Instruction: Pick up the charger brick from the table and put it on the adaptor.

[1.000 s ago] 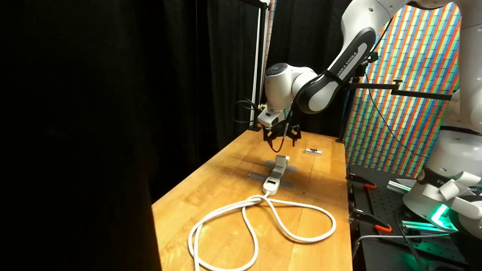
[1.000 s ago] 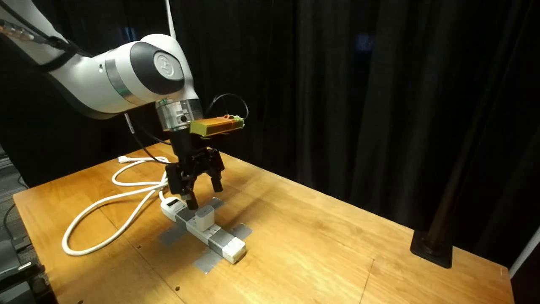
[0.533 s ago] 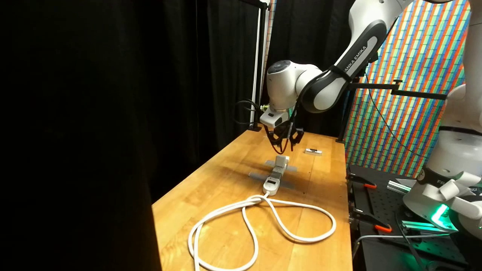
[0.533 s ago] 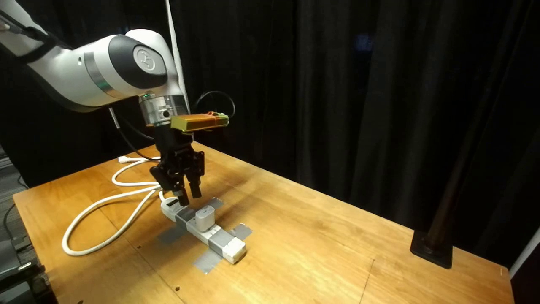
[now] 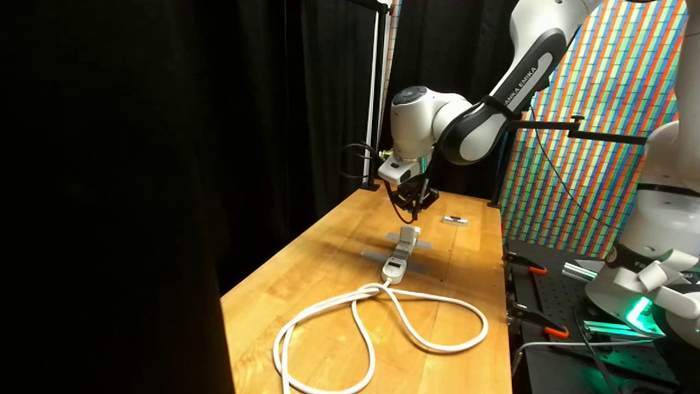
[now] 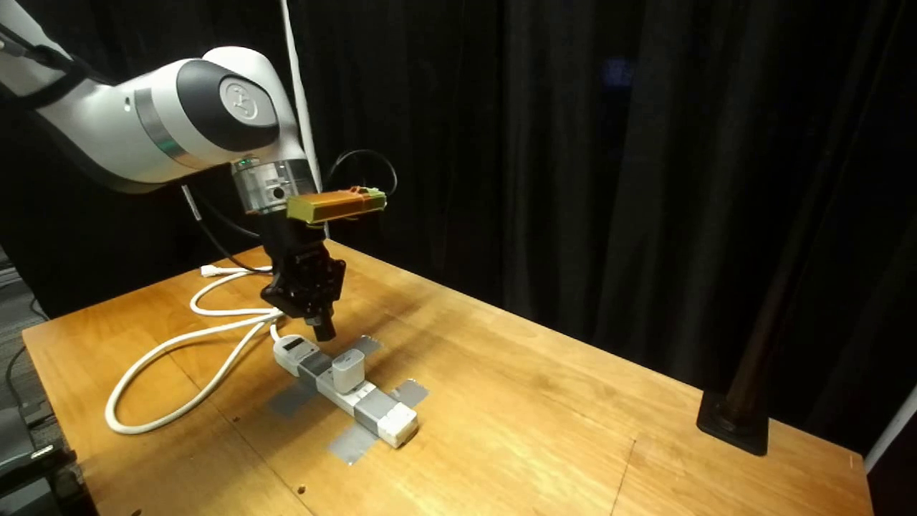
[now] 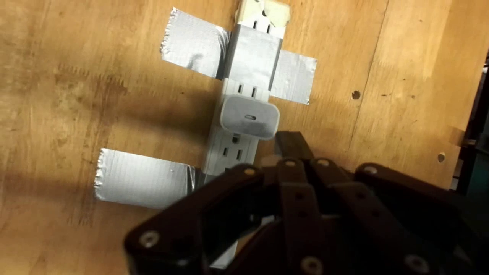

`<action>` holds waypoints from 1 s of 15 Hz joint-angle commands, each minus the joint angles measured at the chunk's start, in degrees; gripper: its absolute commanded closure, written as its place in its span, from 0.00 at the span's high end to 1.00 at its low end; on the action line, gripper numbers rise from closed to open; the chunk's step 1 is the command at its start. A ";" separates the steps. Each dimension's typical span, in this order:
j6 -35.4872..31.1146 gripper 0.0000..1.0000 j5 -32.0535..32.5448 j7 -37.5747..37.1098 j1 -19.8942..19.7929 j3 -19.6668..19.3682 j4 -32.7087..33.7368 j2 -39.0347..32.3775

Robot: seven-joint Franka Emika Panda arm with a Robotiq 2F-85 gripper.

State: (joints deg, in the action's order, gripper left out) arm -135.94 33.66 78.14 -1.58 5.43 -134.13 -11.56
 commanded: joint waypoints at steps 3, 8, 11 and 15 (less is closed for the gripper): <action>-5.68 0.00 0.33 0.05 -0.08 -3.03 -0.73 -0.61; -9.70 0.00 -0.08 0.31 -0.41 -4.04 -0.67 -2.57; -11.37 0.00 -0.18 0.38 -0.58 -4.30 -0.52 -3.95; -13.18 0.00 -0.96 1.14 -1.07 -4.16 -0.59 -5.40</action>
State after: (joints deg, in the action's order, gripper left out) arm -146.53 33.51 78.17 -2.25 1.60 -134.26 -16.46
